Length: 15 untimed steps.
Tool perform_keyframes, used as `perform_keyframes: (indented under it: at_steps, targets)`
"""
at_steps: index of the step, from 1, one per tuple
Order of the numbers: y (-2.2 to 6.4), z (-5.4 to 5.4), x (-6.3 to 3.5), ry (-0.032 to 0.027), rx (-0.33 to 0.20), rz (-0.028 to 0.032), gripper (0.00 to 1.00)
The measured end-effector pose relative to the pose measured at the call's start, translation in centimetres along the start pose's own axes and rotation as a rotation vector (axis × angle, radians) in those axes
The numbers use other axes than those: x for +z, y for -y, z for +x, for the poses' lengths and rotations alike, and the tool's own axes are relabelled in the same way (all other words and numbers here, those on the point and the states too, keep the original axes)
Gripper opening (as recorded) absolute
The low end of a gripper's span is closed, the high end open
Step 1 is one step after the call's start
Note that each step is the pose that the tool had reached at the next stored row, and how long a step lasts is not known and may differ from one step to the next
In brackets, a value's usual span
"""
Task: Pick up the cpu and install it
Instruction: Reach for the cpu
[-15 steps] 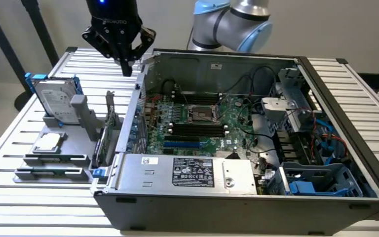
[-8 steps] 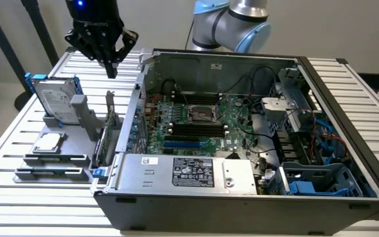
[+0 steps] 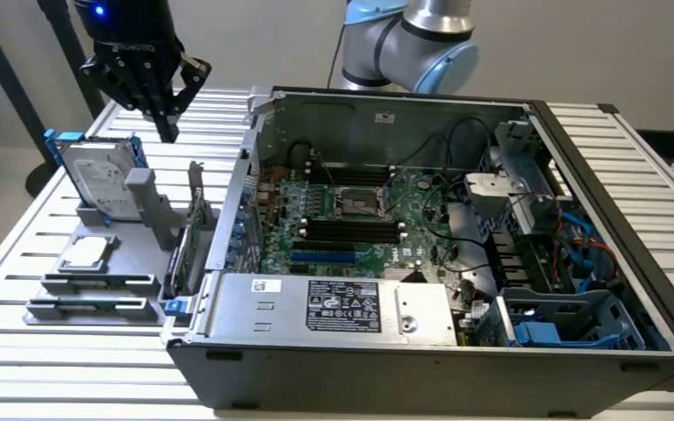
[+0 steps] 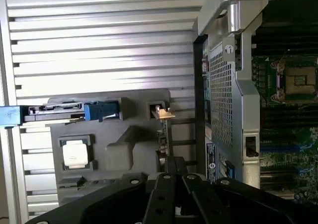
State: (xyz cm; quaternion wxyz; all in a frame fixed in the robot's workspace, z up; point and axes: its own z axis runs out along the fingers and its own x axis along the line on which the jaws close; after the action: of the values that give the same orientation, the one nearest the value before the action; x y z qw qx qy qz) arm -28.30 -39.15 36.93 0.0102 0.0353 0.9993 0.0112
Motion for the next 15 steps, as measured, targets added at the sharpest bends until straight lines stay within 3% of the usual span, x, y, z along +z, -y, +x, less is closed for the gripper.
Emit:
perform_keyframes:
  at_steps: [15]
  targets:
    - [0.27, 6.9, 0.95, 0.0012, 0.0, 0.0177, 0.11]
